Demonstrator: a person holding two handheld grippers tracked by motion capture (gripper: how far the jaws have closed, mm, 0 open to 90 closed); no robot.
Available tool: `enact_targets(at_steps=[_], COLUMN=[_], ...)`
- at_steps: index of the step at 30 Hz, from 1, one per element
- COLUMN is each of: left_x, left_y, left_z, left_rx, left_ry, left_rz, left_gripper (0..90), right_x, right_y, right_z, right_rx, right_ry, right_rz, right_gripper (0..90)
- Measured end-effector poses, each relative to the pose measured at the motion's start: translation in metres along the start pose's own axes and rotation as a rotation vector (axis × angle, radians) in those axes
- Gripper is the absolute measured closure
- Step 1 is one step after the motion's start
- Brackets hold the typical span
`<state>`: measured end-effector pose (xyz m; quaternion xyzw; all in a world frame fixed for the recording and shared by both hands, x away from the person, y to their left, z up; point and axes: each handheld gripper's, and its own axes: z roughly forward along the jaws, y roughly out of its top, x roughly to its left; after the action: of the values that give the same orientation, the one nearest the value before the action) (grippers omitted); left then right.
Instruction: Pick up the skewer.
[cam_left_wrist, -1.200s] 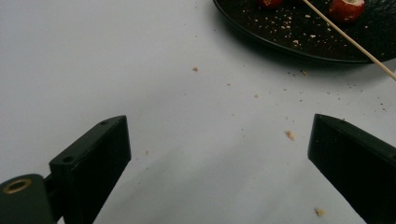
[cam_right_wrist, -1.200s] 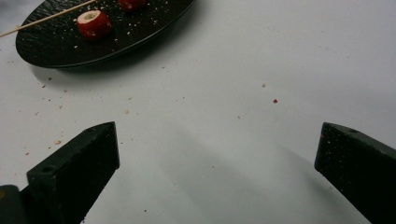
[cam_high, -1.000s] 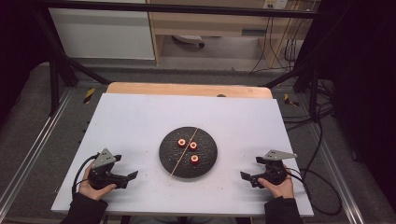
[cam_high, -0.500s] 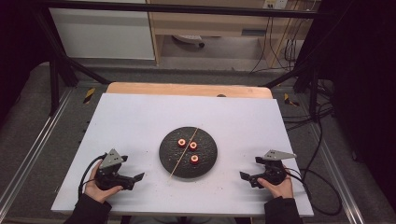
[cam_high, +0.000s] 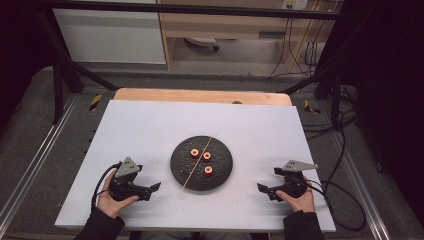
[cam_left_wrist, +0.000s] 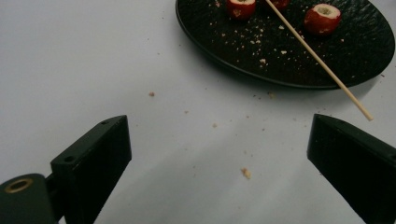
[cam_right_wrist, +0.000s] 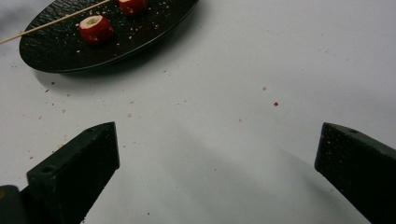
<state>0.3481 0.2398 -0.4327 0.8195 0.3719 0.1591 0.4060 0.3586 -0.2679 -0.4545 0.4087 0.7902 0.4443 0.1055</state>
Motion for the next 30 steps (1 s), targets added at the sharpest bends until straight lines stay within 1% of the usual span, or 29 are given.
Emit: enact_targets(at_steps=[3, 4, 6, 9, 10, 11, 13, 14, 16, 21, 22, 23, 24, 25, 27, 28, 30], left_x=[-0.005, -0.005, -0.011, -0.017, -0.017, -0.022, -0.027, -0.027, -0.031, -0.040, -0.041, -0.043, -0.043, -0.044, -0.046, -0.048, -0.050], left_y=[0.007, 0.007, 0.014, 0.023, 0.023, 0.029, 0.034, 0.034, 0.040, 0.050, 0.051, 0.055, 0.055, 0.056, 0.059, 0.062, 0.064], left_z=[0.003, 0.003, 0.006, 0.008, 0.008, 0.010, 0.014, 0.014, 0.018, 0.027, 0.029, 0.033, 0.033, 0.035, 0.040, 0.044, 0.047], left_rx=[0.001, 0.001, 0.017, 0.014, 0.014, 0.011, 0.015, 0.015, 0.028, 0.049, 0.056, 0.071, 0.071, 0.078, 0.094, 0.106, 0.113], left_ry=[-0.003, -0.003, 0.002, -0.004, -0.004, -0.008, -0.011, -0.011, -0.008, -0.017, -0.018, -0.022, -0.022, -0.019, -0.021, -0.021, -0.024], left_rz=[-0.001, -0.001, 0.008, 0.017, 0.017, 0.019, 0.020, 0.020, 0.026, 0.029, 0.030, 0.035, 0.035, 0.036, 0.037, 0.038, 0.042], left_gripper=[6.9, 7.0, 7.0, 7.7, 8.0, 8.3, 9.9, 10.5, 12.2, 15.3, 15.3, 17.6, 18.0, 18.0, 20.7, 21.2, 22.9], right_x=[0.000, 0.000, 0.000, 0.001, 0.001, 0.002, 0.002, 0.002, 0.002, 0.002, 0.002, 0.002, 0.002, 0.002, 0.002, 0.002, 0.002], right_y=[0.000, 0.000, 0.000, 0.000, 0.000, 0.001, 0.001, 0.001, 0.002, 0.002, 0.002, 0.001, 0.001, 0.001, 0.002, 0.002, 0.001], right_z=[0.000, 0.000, 0.000, 0.000, 0.000, 0.000, 0.000, 0.000, 0.000, 0.000, 0.000, 0.001, 0.001, 0.001, 0.001, 0.001, 0.001], right_rx=[-0.002, -0.002, 0.001, 0.004, 0.002, 0.001, 0.000, 0.000, 0.002, 0.003, 0.003, 0.006, 0.005, 0.005, 0.005, 0.006, 0.010], right_ry=[0.003, 0.000, -0.004, -0.002, -0.005, -0.005, -0.002, -0.002, -0.002, -0.002, -0.002, -0.004, -0.003, -0.003, -0.003, -0.004, -0.002], right_rz=[0.003, 0.003, 0.002, 0.004, 0.001, 0.001, -0.005, -0.005, -0.004, -0.004, -0.004, -0.001, -0.003, -0.003, -0.002, -0.003, -0.001], right_gripper=[0.6, 0.5, 0.6, 0.5, 0.5, 0.6, 0.6, 0.6, 0.5, 0.6, 0.6, 0.6, 0.6, 0.6, 0.5, 0.6, 0.5])
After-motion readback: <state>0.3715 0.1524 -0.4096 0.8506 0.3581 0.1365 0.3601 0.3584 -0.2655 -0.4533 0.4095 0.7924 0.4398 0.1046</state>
